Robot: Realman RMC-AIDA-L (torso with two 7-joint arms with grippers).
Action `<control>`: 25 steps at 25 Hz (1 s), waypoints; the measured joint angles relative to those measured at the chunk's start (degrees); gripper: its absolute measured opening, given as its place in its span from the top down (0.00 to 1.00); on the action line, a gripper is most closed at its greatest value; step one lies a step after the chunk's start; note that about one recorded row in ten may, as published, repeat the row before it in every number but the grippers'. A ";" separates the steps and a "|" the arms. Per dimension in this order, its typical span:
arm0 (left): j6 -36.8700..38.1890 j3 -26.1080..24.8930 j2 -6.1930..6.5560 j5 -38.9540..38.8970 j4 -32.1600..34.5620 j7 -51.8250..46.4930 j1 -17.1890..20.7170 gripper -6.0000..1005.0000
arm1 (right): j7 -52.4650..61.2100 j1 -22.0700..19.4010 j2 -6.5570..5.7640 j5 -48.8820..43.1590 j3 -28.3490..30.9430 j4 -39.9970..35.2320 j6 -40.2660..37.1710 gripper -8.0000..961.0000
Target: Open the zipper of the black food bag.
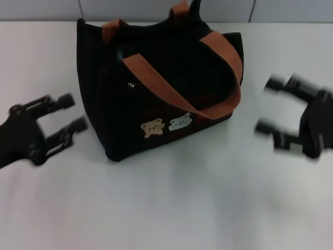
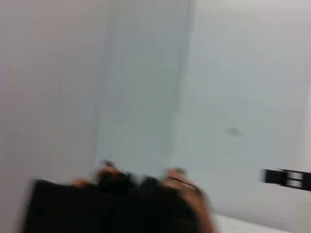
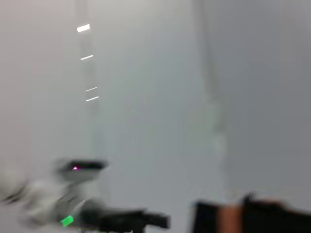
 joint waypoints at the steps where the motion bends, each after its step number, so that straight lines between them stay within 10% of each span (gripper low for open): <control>1: 2.53 0.52 1.43 1.93 0.65 -1.47 0.30 0.61 | 0.00 0.00 0.00 0.00 0.00 0.00 0.00 0.12; 3: 7.52 0.95 3.58 7.20 1.02 -2.29 0.40 0.49 | 1.38 1.10 0.14 -1.49 -4.69 -0.06 -1.20 0.12; 11: 9.14 1.79 2.61 11.24 1.23 -2.48 0.02 0.18 | 2.58 3.91 2.55 -1.66 -10.23 -0.19 2.37 0.12; 25: 9.21 2.20 1.83 12.17 1.15 -2.73 0.14 0.18 | 2.73 4.34 2.84 -1.78 -10.49 -0.04 2.50 0.12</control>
